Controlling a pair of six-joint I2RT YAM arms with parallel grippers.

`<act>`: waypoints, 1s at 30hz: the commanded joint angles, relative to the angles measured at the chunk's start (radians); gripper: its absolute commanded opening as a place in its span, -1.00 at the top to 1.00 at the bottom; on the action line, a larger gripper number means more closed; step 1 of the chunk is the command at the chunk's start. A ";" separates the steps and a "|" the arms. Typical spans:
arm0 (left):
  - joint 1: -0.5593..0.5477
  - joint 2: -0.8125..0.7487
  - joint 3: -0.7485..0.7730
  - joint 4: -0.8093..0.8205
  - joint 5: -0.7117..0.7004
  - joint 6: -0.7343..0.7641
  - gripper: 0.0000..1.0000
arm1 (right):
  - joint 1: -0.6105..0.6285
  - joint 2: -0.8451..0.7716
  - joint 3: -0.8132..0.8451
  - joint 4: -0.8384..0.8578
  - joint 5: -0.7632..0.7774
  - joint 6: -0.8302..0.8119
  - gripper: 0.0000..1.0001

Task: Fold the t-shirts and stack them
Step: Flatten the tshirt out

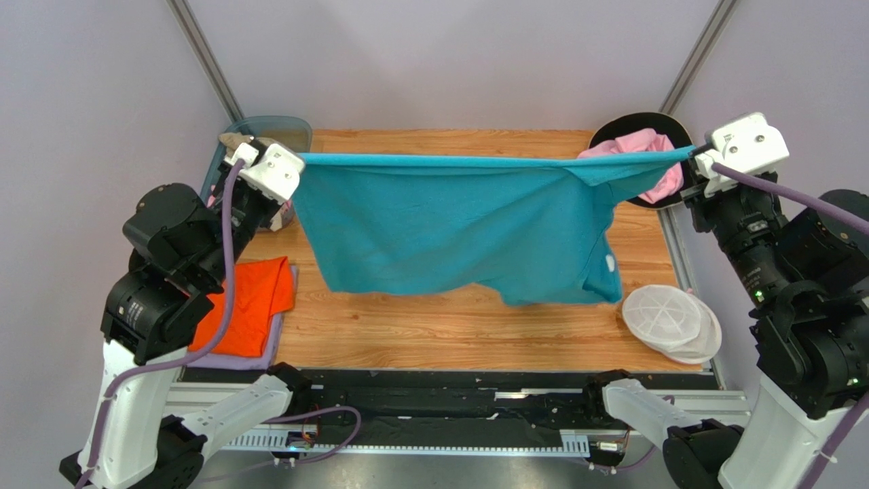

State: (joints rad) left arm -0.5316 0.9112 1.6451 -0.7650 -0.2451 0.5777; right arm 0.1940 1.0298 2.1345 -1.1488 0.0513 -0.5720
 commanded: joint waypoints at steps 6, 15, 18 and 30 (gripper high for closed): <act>0.094 0.145 -0.030 0.217 -0.123 0.073 1.00 | -0.002 0.105 -0.160 0.228 0.145 -0.031 1.00; 0.355 0.590 0.360 0.188 0.001 -0.088 1.00 | -0.083 0.458 0.157 0.322 0.156 0.008 1.00; 0.367 0.661 0.461 0.182 -0.011 -0.101 1.00 | -0.110 0.547 0.284 0.345 0.168 0.009 1.00; 0.381 0.554 0.316 0.236 0.068 -0.072 1.00 | -0.125 0.408 0.102 0.459 0.139 0.027 1.00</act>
State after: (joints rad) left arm -0.1970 1.5658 2.0727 -0.5732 -0.1505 0.4957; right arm 0.1051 1.5692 2.3150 -0.7761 0.1196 -0.5648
